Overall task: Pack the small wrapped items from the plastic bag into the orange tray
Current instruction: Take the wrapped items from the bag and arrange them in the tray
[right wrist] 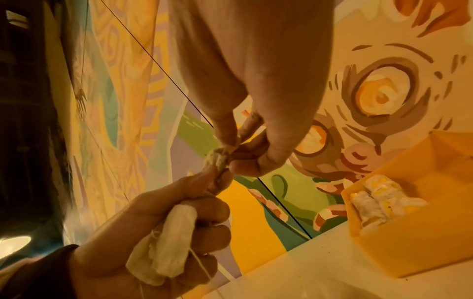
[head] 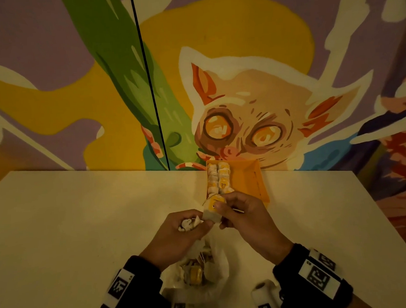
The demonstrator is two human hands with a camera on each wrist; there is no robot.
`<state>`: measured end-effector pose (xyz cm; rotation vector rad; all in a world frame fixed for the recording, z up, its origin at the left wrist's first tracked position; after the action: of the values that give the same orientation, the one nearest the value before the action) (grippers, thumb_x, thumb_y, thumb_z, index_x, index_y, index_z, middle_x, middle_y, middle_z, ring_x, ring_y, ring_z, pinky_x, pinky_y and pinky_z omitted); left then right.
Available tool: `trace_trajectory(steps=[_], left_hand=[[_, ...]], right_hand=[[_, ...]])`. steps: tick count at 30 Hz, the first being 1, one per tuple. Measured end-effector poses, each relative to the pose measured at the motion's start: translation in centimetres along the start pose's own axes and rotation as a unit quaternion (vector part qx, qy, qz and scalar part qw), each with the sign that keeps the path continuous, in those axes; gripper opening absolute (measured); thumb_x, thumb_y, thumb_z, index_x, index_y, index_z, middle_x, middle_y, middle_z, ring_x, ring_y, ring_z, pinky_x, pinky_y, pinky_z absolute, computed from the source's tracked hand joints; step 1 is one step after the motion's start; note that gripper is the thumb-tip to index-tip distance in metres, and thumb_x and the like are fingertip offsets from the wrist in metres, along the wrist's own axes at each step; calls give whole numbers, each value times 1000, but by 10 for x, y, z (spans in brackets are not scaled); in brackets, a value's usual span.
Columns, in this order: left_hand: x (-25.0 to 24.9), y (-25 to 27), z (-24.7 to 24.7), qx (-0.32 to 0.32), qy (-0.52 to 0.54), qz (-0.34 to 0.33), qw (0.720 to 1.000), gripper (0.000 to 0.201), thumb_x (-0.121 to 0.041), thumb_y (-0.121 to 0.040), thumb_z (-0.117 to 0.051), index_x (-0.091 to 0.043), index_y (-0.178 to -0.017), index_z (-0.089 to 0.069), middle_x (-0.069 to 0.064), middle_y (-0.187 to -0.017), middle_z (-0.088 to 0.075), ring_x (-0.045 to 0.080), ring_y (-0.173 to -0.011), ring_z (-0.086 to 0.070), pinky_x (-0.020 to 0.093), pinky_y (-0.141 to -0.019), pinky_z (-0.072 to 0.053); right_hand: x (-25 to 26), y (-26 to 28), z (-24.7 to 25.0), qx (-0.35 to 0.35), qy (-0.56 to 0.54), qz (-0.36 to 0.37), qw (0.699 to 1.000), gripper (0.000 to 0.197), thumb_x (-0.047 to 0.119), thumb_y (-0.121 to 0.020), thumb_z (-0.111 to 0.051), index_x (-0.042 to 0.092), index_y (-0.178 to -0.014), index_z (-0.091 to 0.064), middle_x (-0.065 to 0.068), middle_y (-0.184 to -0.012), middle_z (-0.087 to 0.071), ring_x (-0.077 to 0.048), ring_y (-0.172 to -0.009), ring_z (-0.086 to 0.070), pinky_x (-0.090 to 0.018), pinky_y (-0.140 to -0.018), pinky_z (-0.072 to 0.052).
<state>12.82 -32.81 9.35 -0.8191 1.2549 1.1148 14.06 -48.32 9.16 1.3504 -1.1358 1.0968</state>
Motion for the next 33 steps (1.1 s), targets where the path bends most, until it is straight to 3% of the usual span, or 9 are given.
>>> trace_trajectory(steps=[4,7,11,14,17,20,23,29,33], left_hand=[[-7,-4,-1,-17,-5,-12,1000,15,-22,-89,-66,-11,-86,-74,2,-71,-64,8,-66,-57,21,-64,-48],[-11,-6,-2,-31,-17,-10,999,26,-30,-91,-62,-8,-82,-71,-6,-59,-56,1,-50,-48,12,-49,-40],[-4,-18,1,-58,-39,-13,997,29,-25,-92,-63,-2,-75,-68,-5,-58,-54,4,-55,-48,15,-57,-39],[1,-27,-5,-56,-43,-4,997,26,-24,-92,-64,-4,-76,-70,-4,-59,-57,4,-55,-50,15,-57,-39],[5,-35,-10,-63,-63,8,996,22,-25,-90,-66,-10,-76,-71,2,-65,-64,4,-57,-55,14,-57,-43],[15,-42,-8,-79,-65,34,994,22,-24,-90,-67,-8,-75,-70,-2,-61,-62,4,-58,-57,12,-58,-43],[23,-47,-5,-91,-38,67,993,23,-23,-89,-67,-4,-76,-69,-3,-59,-59,6,-56,-54,19,-58,-44],[32,-50,9,-108,-32,102,988,26,-24,-90,-65,-3,-75,-67,-4,-58,-59,5,-53,-55,23,-57,-47],[35,-53,15,-111,-36,108,987,26,-23,-91,-63,-2,-76,-67,-6,-52,-57,1,-47,-51,16,-47,-42]], right_hand=[[5,-5,7,-11,32,19,999,12,10,-87,-68,1,-96,-66,-13,-86,-72,-16,-67,-67,-29,-61,-57],[8,-7,5,22,64,21,997,13,10,-86,-69,1,-95,-65,-4,-80,-72,-15,-65,-67,-30,-61,-58],[4,-13,5,55,72,-4,996,17,9,-87,-69,2,-102,-64,-9,-85,-71,-19,-66,-67,-32,-64,-59],[0,-25,9,78,80,-28,993,15,9,-88,-68,4,-102,-66,-14,-93,-71,-19,-66,-67,-31,-65,-59],[-4,-49,27,75,107,-50,990,14,9,-88,-68,4,-101,-66,-14,-93,-69,-19,-65,-66,-30,-64,-59],[-9,-83,54,64,183,-63,979,10,10,-89,-68,8,-97,-63,-10,-85,-66,-18,-63,-66,-27,-59,-57],[-20,-118,77,71,291,-89,950,7,15,-92,-64,13,-98,-61,-6,-85,-66,-19,-68,-67,-31,-62,-58],[-60,-165,88,122,431,-197,872,24,22,-94,-60,11,-116,-60,-13,-106,-68,-19,-77,-65,-31,-64,-54],[-79,-177,77,191,490,-241,816,30,25,-93,-62,13,-121,-61,-4,-120,-62,-21,-99,-67,-35,-82,-58]])
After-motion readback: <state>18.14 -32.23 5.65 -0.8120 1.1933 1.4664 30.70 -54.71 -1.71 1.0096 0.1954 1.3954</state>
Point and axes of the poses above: each hand's wrist, its own y-axis away from the middle knuckle, its own z-axis out of the back of the hand, x = y × z, the point moved 7 cm from there along -y, towards the middle knuckle
